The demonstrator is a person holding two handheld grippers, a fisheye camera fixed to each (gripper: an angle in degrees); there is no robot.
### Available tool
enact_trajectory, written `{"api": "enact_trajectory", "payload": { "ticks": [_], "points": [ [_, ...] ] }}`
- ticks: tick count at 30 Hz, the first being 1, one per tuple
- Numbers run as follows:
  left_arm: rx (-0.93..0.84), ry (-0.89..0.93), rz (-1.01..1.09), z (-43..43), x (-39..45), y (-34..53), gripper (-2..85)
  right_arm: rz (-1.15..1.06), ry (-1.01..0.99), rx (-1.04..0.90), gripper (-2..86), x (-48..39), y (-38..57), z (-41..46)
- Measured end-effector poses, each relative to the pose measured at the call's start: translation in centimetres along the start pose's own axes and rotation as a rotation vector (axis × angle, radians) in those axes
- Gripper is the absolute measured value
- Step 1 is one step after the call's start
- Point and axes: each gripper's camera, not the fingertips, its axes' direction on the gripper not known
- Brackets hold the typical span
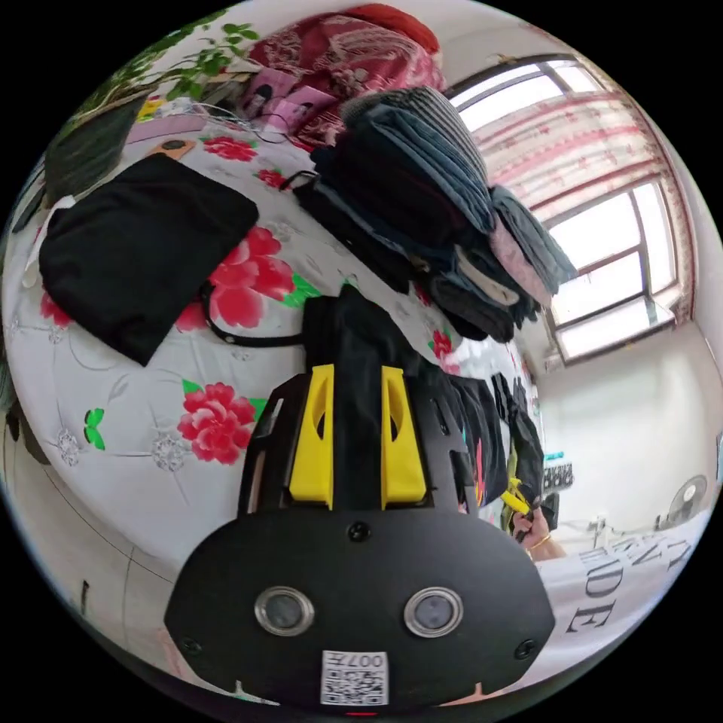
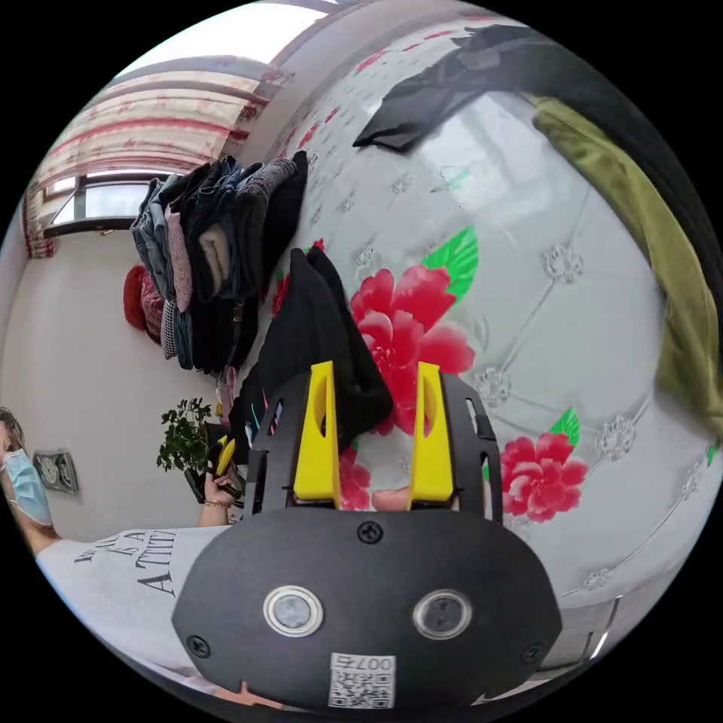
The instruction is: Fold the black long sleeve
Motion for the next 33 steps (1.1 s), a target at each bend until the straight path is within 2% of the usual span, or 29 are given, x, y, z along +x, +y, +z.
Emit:
{"api": "enact_trajectory", "payload": {
  "ticks": [2, 4, 5, 8, 10, 14, 16, 19, 21, 24, 27, 28, 30, 32, 33],
  "points": [
    [-0.060, 0.009, 0.120, 1.8, 3.4, 1.1, 9.2, 0.012, -0.048, -0.047, 12.3, 0.7, 1.2, 1.3],
    [-0.136, 0.048, 0.268, 4.4, 7.7, 2.8, 9.2, 0.008, -0.049, -0.003, 12.4, 0.5, 2.1, 1.8],
    [-0.156, 0.060, 0.289, 5.1, 8.6, 3.2, 9.2, -0.010, -0.052, 0.009, 12.4, 0.1, 2.3, 2.2],
    [-0.364, 0.083, 0.324, 10.3, 10.5, 5.4, 9.3, -0.023, -0.146, -0.029, 12.5, -0.7, 1.7, 4.4],
    [-0.349, -0.016, 0.392, 11.5, 10.9, 6.4, 7.6, -0.021, -0.118, -0.025, 12.3, -1.6, 1.3, 5.3],
    [-0.372, 0.016, 0.371, 9.9, 10.9, 5.2, 8.3, -0.170, -0.127, -0.064, 11.9, -7.3, -0.5, 5.9],
    [-0.297, 0.009, 0.337, 7.1, 9.7, 5.1, 8.1, -0.318, -0.130, -0.085, 11.7, -12.1, -0.7, 5.9],
    [-0.212, 0.024, 0.217, 3.3, 6.6, 6.2, 7.9, -0.673, -0.095, -0.135, 11.4, -22.8, 1.0, 7.0],
    [-0.179, 0.032, 0.116, 1.2, 4.1, 7.3, 7.8, -0.987, -0.070, -0.202, 11.0, -31.3, 4.7, 9.5],
    [-0.129, 0.043, -0.032, -1.6, 0.3, 9.7, 8.2, -1.282, -0.106, -0.324, 10.4, -38.3, 11.1, 14.8],
    [-0.081, 0.070, -0.150, -3.6, -2.8, 11.9, 8.9, -1.366, -0.152, -0.497, 10.6, -40.9, 16.9, 22.3],
    [-0.061, 0.087, -0.190, -4.1, -3.8, 12.7, 9.2, -1.357, -0.162, -0.544, 10.8, -41.0, 17.8, 24.1],
    [-0.041, 0.117, -0.236, -4.5, -4.8, 13.6, 10.4, -1.330, -0.115, -0.783, 11.6, -40.2, 20.8, 31.0],
    [-0.045, 0.150, -0.268, -4.5, -5.7, 14.2, 11.5, -1.267, -0.086, -0.954, 12.1, -39.0, 21.7, 34.3],
    [-0.045, 0.183, -0.290, -4.5, -6.2, 14.5, 11.9, -1.226, -0.137, -1.013, 12.5, -38.5, 21.6, 34.7]
  ]
}}
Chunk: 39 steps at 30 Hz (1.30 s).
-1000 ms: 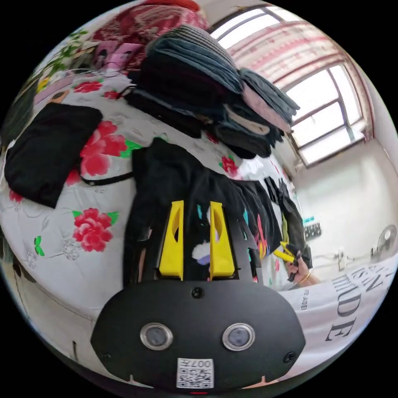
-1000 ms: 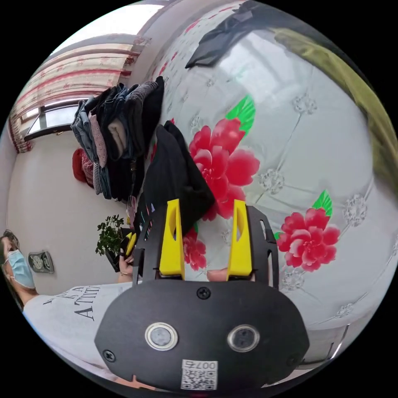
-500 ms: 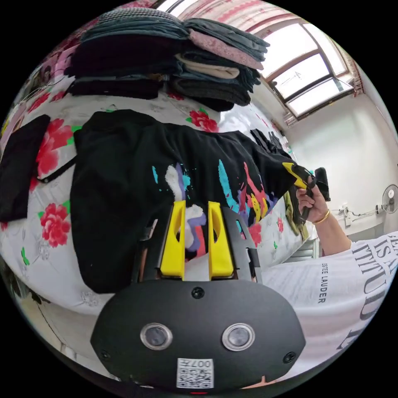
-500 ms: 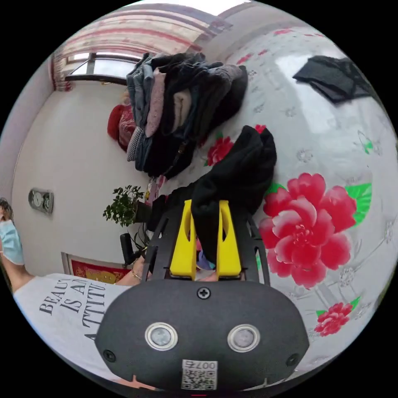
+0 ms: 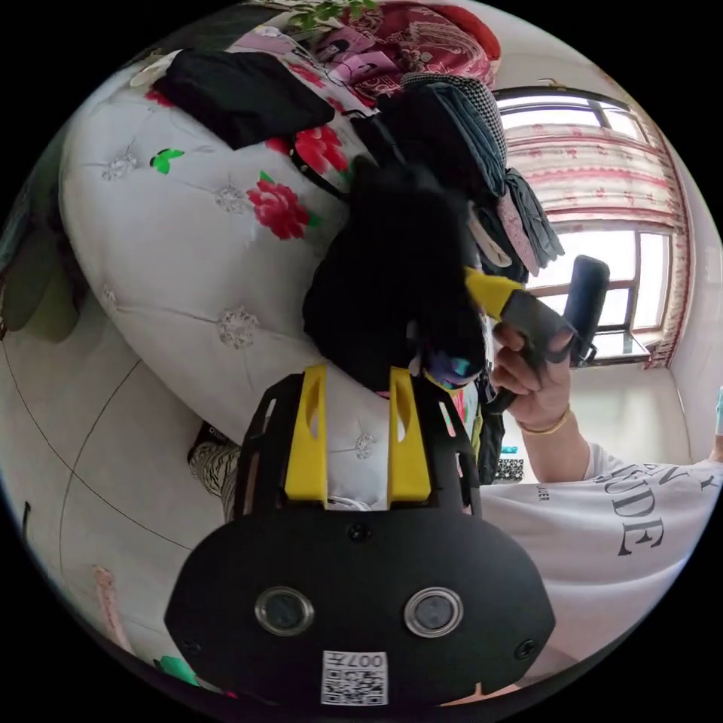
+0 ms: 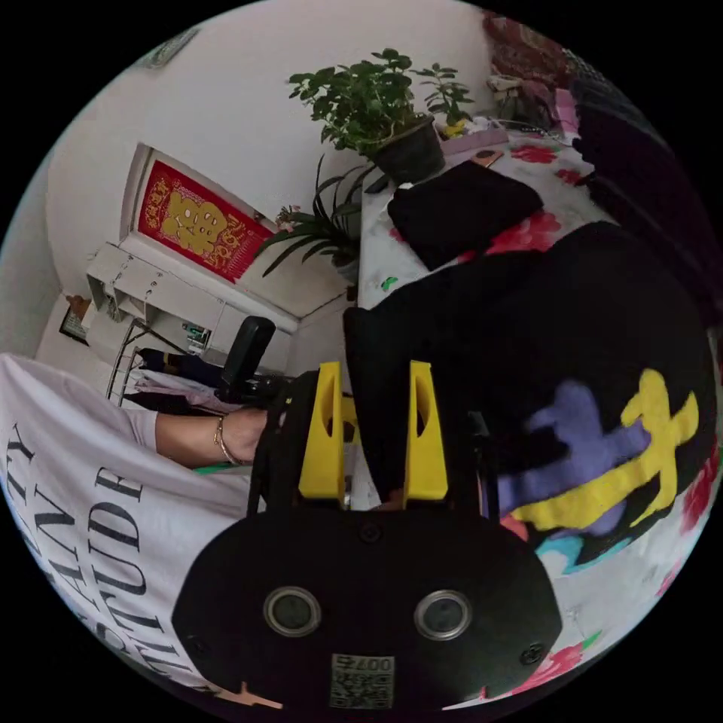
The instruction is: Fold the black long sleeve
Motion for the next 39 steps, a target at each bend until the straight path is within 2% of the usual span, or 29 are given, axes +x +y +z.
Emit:
{"api": "enact_trajectory", "payload": {
  "ticks": [4, 6, 8, 12, 15, 18, 21, 24, 27, 29, 34, 39],
  "points": [
    [-0.011, 0.083, -0.030, -0.8, -1.7, 0.4, 14.4, 0.030, 0.061, 0.191, 13.1, 1.3, 2.2, -6.0],
    [-0.017, 0.118, -0.037, -1.0, -2.3, 0.2, 15.9, 0.164, 0.173, 0.359, 13.6, 4.6, 4.4, -12.0],
    [-0.008, 0.171, -0.045, -1.2, -2.8, -0.3, 17.3, 0.324, 0.207, 0.436, 14.1, 8.5, 6.3, -15.6],
    [-0.021, 0.254, -0.026, -1.0, -3.0, -2.5, 20.2, 0.554, -0.014, 0.551, 15.5, 16.7, 9.4, -19.2],
    [-0.066, 0.236, -0.009, -0.9, -2.9, -3.6, 20.5, 0.667, -0.058, 0.629, 16.4, 20.1, 10.5, -19.7],
    [-0.086, 0.239, -0.016, -1.4, -3.2, -3.7, 20.3, 0.703, -0.072, 0.543, 16.8, 22.1, 10.5, -18.6],
    [-0.104, 0.228, -0.025, -1.8, -3.7, -3.6, 18.8, 0.697, -0.212, 0.358, 15.1, 23.9, 10.0, -15.8],
    [-0.107, 0.259, -0.114, -1.5, -5.1, -4.1, 13.9, 0.707, -0.257, 0.438, 11.6, 24.1, 11.9, -16.3],
    [-0.058, 0.346, -0.177, -1.3, -6.0, -4.3, 7.1, 0.659, -0.217, 0.495, 7.9, 21.8, 13.8, -17.5],
    [-0.040, 0.342, -0.095, -1.8, -5.0, -4.5, 5.9, 0.634, -0.200, 0.549, 6.4, 19.8, 15.6, -18.5],
    [-0.032, 0.431, 0.137, -4.7, -0.6, -5.4, 5.5, 0.563, -0.313, 0.752, 4.6, 13.8, 20.8, -21.0],
    [0.048, 0.585, 0.442, -9.1, 7.5, -9.5, 5.4, 0.318, -0.328, 0.962, 4.2, 7.3, 19.2, -29.1]
  ]
}}
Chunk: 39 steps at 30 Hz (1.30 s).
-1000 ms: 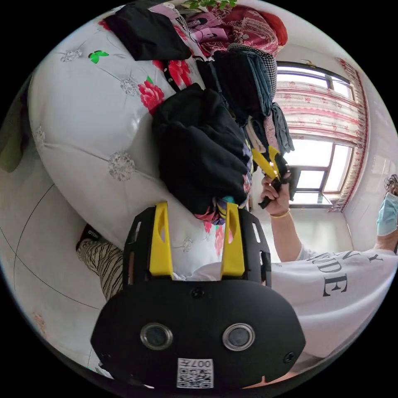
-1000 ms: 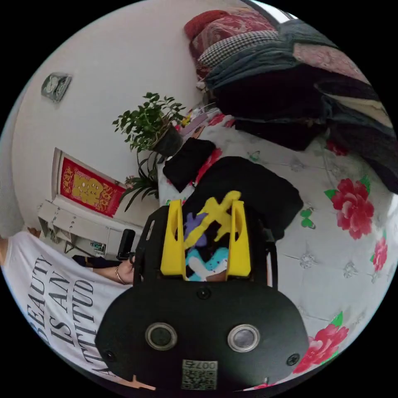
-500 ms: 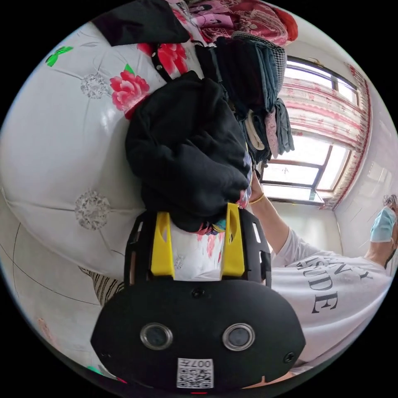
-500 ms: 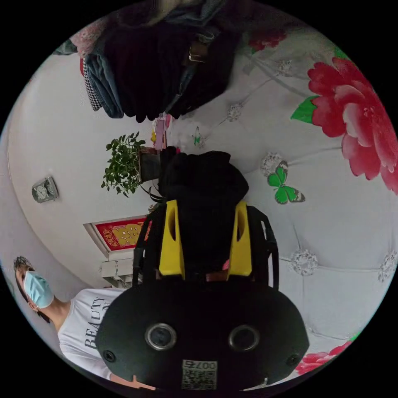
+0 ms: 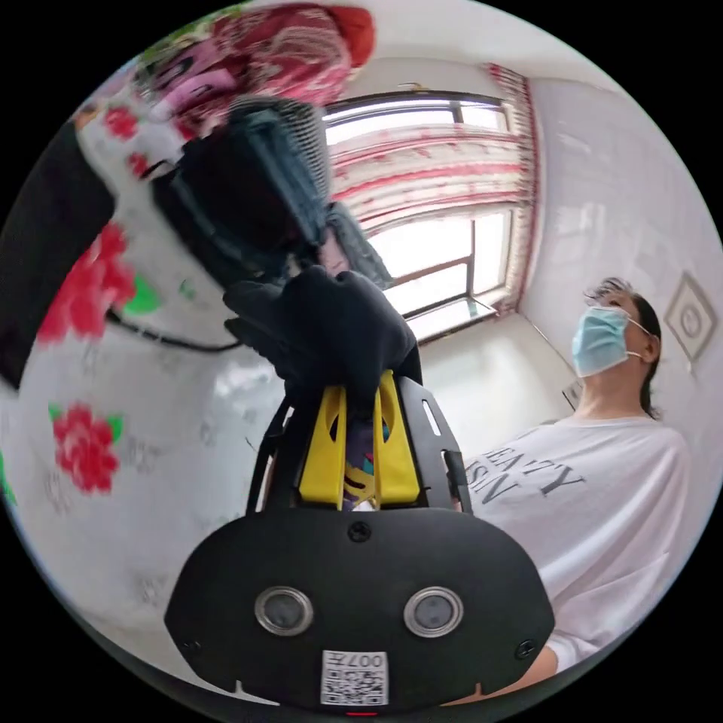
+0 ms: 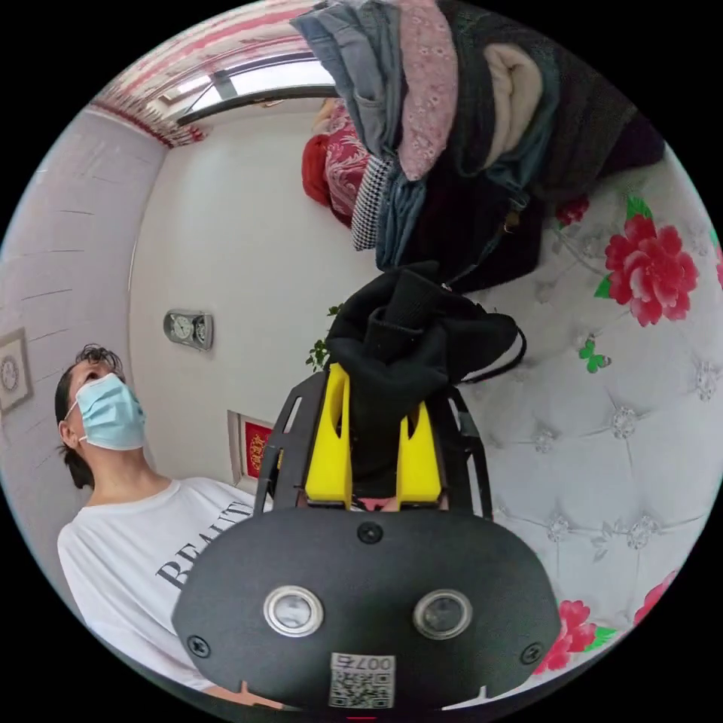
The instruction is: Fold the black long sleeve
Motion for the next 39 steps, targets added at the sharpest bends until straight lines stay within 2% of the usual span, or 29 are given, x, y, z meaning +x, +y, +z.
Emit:
{"api": "enact_trajectory", "payload": {
  "ticks": [3, 6, 11, 13, 14, 15, 17, 19, 21, 28, 32, 33, 36, 39],
  "points": [
    [-0.041, -0.026, 0.227, 0.7, 4.9, -8.0, 5.4, -0.198, -0.038, 0.078, 4.4, -6.7, -5.2, 1.0],
    [-0.045, -0.209, 0.377, 1.7, 9.8, -17.2, 5.6, -0.338, -0.027, 0.179, 4.8, -12.4, -10.8, 3.1],
    [0.039, -0.558, 0.436, 6.5, 13.4, -29.6, 6.1, -0.253, 0.023, 0.378, 5.4, -13.0, -19.0, 7.2],
    [0.090, -0.727, 0.337, 9.5, 10.6, -32.0, 5.7, -0.177, 0.118, 0.407, 5.7, -10.2, -21.6, 8.4],
    [0.093, -0.762, 0.310, 10.3, 9.5, -32.1, 5.5, -0.141, 0.244, 0.385, 5.9, -8.0, -23.1, 9.3],
    [0.079, -0.809, 0.258, 12.0, 7.1, -31.9, 4.2, -0.098, 0.406, 0.312, 6.0, -5.7, -24.3, 9.9],
    [0.055, -0.811, 0.182, 14.0, 3.1, -30.8, 1.6, -0.068, 0.543, 0.233, 6.1, -2.4, -24.5, 9.9],
    [0.045, -0.784, 0.173, 16.0, -0.3, -29.2, -0.2, -0.160, 0.427, 0.250, 6.1, -1.3, -23.3, 8.4],
    [0.119, -0.752, 0.233, 16.6, -0.5, -28.3, -0.7, -0.231, 0.420, 0.231, 6.2, -2.0, -22.2, 7.7],
    [0.099, -0.874, 0.335, 21.1, 1.9, -26.8, -0.9, -0.459, 0.666, 0.099, 7.4, -6.8, -16.5, 8.9],
    [0.098, -0.909, 0.471, 22.0, 4.0, -22.0, -0.6, -0.409, 0.990, -0.132, 7.8, -3.5, -7.6, 8.1],
    [0.068, -0.932, 0.509, 22.6, 4.1, -19.5, -0.4, -0.327, 1.091, -0.235, 7.6, -1.6, -4.6, 7.6],
    [-0.100, -0.983, 0.507, 24.9, 2.4, -11.3, 1.3, -0.141, 1.205, -0.502, 7.0, 2.0, 3.7, 5.5],
    [-0.374, -0.987, 0.358, 28.2, -1.0, -1.2, 3.1, -0.029, 1.297, -0.549, 7.0, 2.2, 10.0, 1.9]
  ]
}}
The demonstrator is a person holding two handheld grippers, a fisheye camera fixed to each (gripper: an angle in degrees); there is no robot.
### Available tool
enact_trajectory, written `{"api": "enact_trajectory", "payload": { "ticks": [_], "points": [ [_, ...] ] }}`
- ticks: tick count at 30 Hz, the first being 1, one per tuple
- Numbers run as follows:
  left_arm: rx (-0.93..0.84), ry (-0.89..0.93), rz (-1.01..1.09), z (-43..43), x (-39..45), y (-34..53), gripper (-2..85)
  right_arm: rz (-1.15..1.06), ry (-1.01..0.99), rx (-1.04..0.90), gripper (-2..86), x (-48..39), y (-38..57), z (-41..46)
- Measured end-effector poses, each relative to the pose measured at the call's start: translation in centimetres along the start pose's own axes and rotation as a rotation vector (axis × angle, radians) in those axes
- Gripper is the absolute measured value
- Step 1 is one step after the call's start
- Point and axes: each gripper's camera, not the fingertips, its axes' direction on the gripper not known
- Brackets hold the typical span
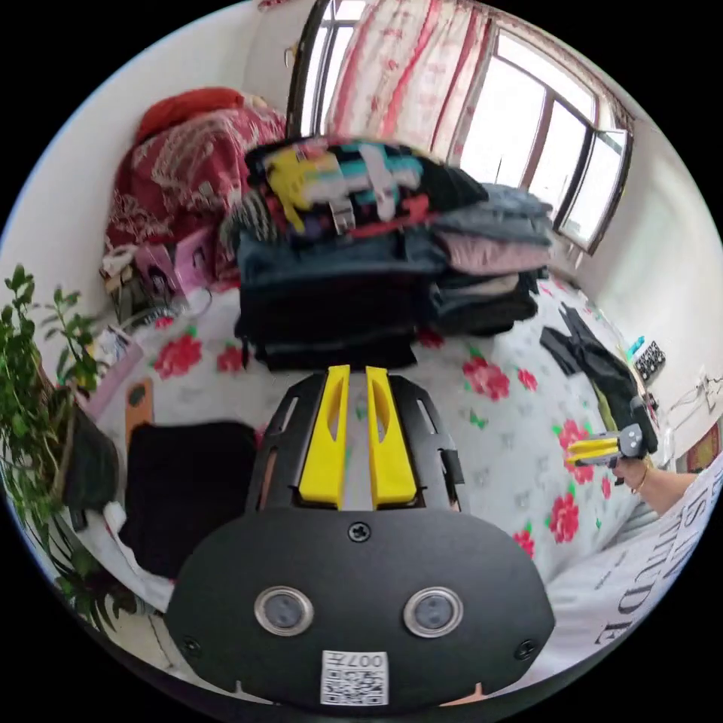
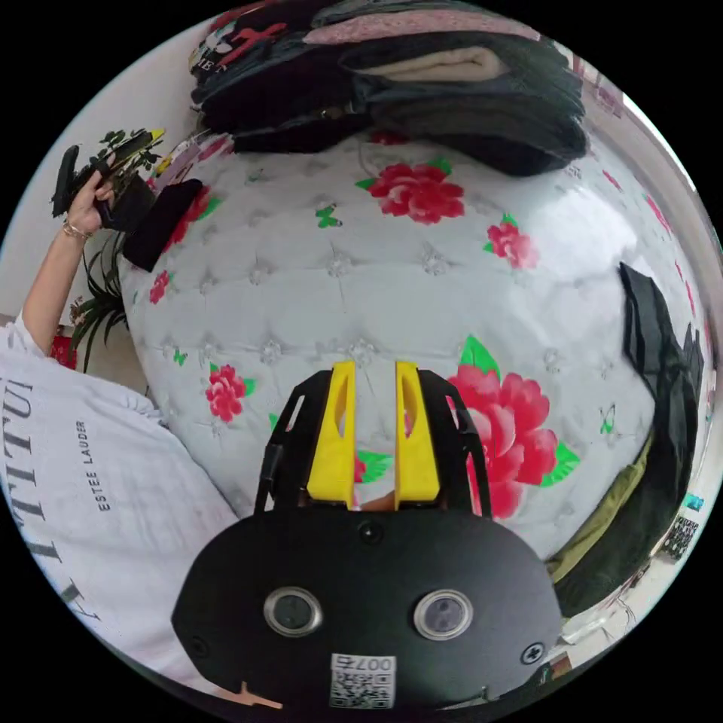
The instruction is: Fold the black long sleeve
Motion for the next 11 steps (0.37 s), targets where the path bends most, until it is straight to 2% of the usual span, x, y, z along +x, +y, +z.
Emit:
{"api": "enact_trajectory", "payload": {
  "ticks": [4, 8, 11],
  "points": [
    [-0.329, 0.073, 0.046, 5.4, 9.7, 10.4, 3.3, 0.170, 0.139, 0.016, 7.6, 4.7, 6.8, -1.7],
    [-0.447, 0.057, 0.143, 6.7, 17.9, 14.9, 1.9, 0.454, 0.246, 0.061, 9.0, 14.3, 15.0, -4.8],
    [-0.456, -0.082, 0.255, 7.7, 22.9, 16.3, -0.2, 0.657, 0.321, 0.083, 10.0, 20.7, 21.0, -6.4]
  ]
}}
